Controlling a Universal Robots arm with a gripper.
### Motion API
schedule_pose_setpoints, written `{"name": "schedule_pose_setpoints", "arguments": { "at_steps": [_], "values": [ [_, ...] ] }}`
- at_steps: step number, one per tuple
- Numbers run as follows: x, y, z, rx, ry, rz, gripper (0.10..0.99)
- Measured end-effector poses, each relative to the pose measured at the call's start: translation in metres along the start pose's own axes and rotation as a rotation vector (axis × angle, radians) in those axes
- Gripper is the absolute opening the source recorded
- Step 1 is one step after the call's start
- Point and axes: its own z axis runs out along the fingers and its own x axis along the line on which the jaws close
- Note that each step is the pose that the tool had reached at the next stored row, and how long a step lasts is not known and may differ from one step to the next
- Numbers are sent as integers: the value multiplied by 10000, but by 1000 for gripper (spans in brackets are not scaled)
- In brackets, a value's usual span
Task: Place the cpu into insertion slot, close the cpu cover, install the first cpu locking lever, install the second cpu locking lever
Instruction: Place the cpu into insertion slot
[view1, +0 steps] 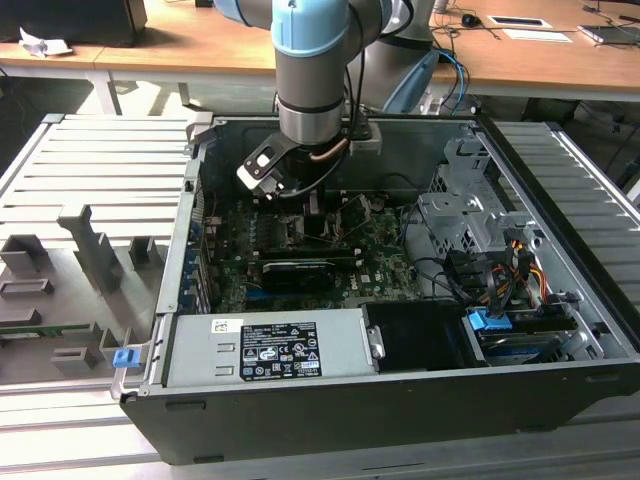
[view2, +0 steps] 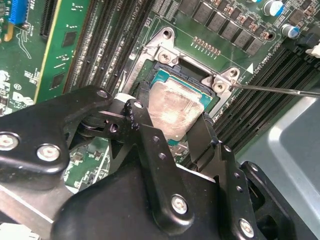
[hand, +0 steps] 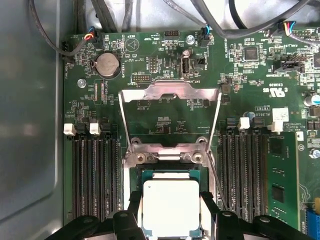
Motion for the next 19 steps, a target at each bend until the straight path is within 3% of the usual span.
{"name": "schedule_pose_setpoints", "arguments": {
  "at_steps": [6, 19],
  "values": [
    [31, -3, 42, 2, -69, -7, 541],
    [28, -3, 38, -2, -101, -8, 541]
  ]
}}
